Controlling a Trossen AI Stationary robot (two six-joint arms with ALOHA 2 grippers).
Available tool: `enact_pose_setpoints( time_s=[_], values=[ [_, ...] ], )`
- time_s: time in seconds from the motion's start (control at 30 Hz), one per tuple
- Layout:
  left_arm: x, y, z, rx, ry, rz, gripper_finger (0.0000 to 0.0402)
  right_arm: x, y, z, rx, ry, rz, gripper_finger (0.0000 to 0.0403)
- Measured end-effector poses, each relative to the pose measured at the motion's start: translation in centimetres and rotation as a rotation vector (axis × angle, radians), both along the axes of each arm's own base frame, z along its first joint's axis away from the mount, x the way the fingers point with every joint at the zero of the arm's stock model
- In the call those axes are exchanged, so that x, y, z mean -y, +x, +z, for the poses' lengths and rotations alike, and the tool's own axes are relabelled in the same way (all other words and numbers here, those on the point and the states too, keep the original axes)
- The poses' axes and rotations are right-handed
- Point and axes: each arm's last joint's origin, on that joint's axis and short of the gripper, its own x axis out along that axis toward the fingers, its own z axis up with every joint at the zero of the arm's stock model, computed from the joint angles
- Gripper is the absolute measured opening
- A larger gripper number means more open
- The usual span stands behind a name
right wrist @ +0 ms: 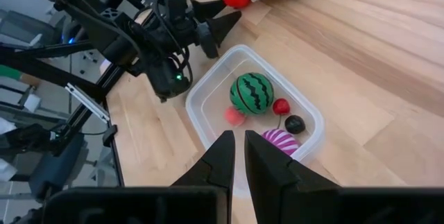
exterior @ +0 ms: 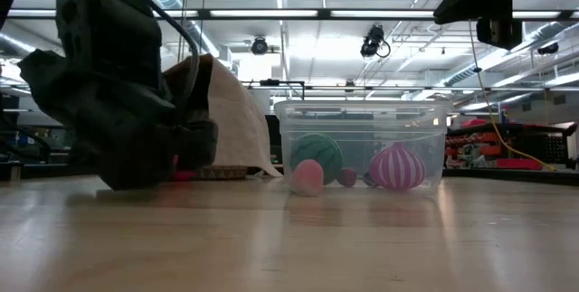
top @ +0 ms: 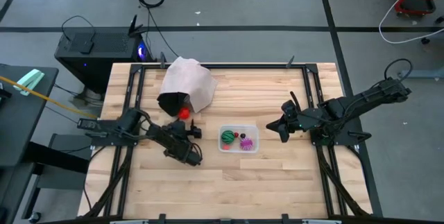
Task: Pick and placing Produce into tupperware
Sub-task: Put the apple into the transparent bin
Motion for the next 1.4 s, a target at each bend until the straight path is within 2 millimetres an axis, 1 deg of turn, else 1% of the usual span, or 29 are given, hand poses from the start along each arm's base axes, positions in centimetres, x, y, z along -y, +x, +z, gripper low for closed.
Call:
enact_pose_setpoints(
  time_s=[0.17, 0.43, 0.73, 1.03, 1.17, 1.3, 1.4],
  values=[
    [-1.5, 0.3, 0.0, -0.028, 0.011, 0.040, 0.0327, 0.0, 0.0, 0.0, 0.003, 0.019, -0.012, 0.0041],
    [-2.7, 0.5, 0.0, -0.068, 0.018, 0.067, 0.0327, 0.0, 0.0, 0.1, 0.010, 0.022, -0.013, 0.0041],
    [-3.5, 0.6, 0.0, -0.083, 0.004, 0.101, 0.0323, 0.0, 0.0, 0.1, 0.011, 0.014, -0.021, 0.0041],
    [-3.6, 0.6, 0.0, -0.086, -0.005, 0.106, 0.0276, 0.0, 0.0, 0.1, 0.011, 0.008, -0.017, 0.0041],
    [-3.4, 0.6, -0.1, -0.085, -0.005, 0.102, 0.0276, 0.0, 0.0, 0.1, 0.011, 0.007, -0.017, 0.0041],
    [-2.8, 0.6, 0.0, -0.084, -0.016, 0.084, 0.0292, 0.0, 0.0, 0.1, 0.011, 0.007, -0.017, 0.0041],
    [-2.2, 0.5, 0.0, -0.084, -0.015, 0.063, 0.0286, 0.0, 0.0, 0.1, 0.010, 0.004, -0.015, 0.0041]
  ],
)
